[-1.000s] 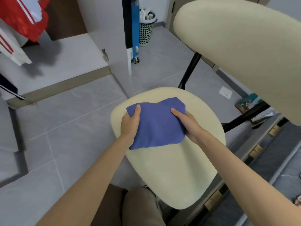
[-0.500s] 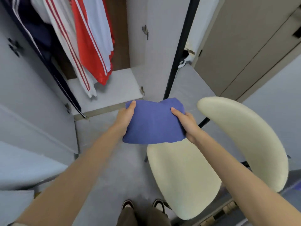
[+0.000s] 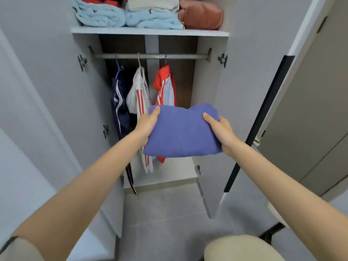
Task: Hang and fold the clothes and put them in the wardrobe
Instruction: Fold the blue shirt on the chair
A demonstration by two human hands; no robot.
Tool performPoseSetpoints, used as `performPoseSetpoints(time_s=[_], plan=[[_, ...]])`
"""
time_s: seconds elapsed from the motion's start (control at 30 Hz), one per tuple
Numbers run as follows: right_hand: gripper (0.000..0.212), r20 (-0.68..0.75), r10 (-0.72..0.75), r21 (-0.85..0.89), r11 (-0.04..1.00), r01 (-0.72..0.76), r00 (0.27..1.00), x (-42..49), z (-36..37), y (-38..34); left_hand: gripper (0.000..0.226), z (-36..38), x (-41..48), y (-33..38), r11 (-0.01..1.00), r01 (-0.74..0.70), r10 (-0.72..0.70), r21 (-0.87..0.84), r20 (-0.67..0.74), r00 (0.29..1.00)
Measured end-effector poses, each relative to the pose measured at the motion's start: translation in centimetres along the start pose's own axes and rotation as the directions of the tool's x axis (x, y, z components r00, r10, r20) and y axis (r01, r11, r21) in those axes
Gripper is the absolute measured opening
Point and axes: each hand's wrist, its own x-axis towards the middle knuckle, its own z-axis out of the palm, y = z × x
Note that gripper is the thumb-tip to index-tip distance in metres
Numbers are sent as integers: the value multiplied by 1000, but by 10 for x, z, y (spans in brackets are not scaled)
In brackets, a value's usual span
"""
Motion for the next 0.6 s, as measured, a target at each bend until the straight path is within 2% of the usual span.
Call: performPoseSetpoints(time_s=[0.07,0.13,0.3,0.6], plan=[[34,-30,-85,-13,996,84,996,22,10,-23,40,-6,17,24,997,-81,81,-4,-36,996],[30,-54,-167,-25,986,166,984,45,17,-43,38,-8,34,44,985,-171,171,2,-63,983],[23,-84,-350,-61,936,346,933,116,28,-96,32,-7,93,100,922,-380,387,77,-128,913],[19,-79,-521,-32,853,521,850,253,36,-213,32,-3,214,236,805,-555,591,208,-204,781]])
